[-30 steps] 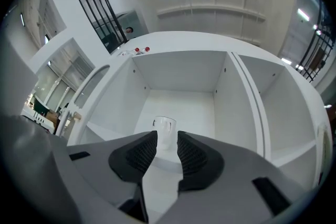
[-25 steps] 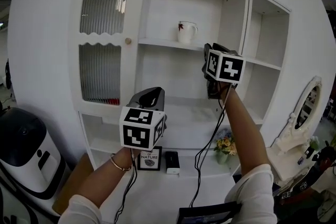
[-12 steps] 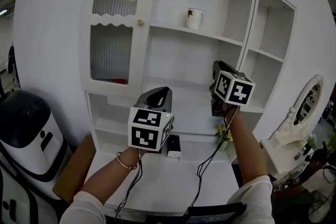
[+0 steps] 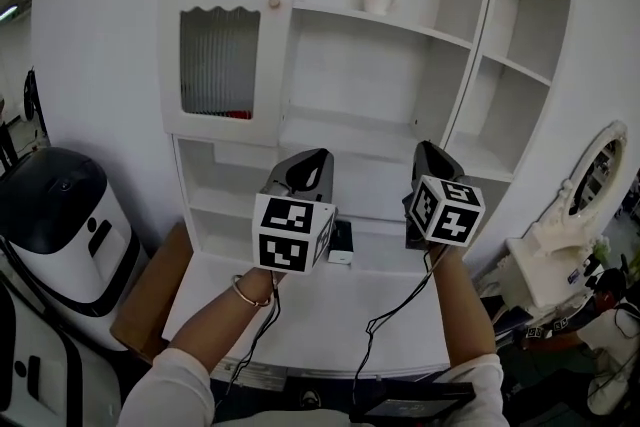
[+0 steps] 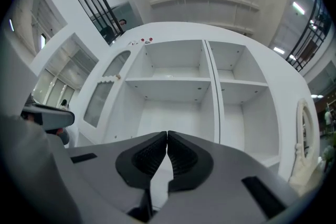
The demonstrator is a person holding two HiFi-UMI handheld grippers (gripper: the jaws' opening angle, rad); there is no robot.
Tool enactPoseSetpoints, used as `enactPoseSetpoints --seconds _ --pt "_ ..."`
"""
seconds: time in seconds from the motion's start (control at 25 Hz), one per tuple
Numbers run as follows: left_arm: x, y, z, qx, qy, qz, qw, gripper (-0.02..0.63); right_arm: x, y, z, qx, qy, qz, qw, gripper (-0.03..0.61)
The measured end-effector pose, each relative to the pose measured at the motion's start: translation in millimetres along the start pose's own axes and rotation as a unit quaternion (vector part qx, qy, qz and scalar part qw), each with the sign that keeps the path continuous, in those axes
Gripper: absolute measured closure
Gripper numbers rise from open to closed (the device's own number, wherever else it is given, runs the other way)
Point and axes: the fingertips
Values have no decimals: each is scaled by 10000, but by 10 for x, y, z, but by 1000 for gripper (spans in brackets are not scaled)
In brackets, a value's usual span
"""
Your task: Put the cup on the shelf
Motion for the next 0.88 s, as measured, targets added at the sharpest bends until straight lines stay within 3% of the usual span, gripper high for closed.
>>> enactPoseSetpoints --seconds 0.16,0.44,0.72,0.88 --pt "60 237 -31 -81 -30 121 9999 604 -59 501 -214 -191 37 237 9995 552" --pt "248 749 -142 -367 168 -246 9989 604 -144 1153 -629 -546 -92 611 9966 552" --pt "294 1070 -222 -513 183 -467 9974 604 -143 1437 -694 -693 56 992 9926 552" --pt "313 1219 -257 -650 83 -612 9960 604 -191 1476 -702 -685 36 807 9944 552"
Point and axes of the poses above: the fingertips, and each gripper's own axes: z forward along the fingers, x to its right, y out of its underside, and after that the axes turned 6 degrees about z, right-handed
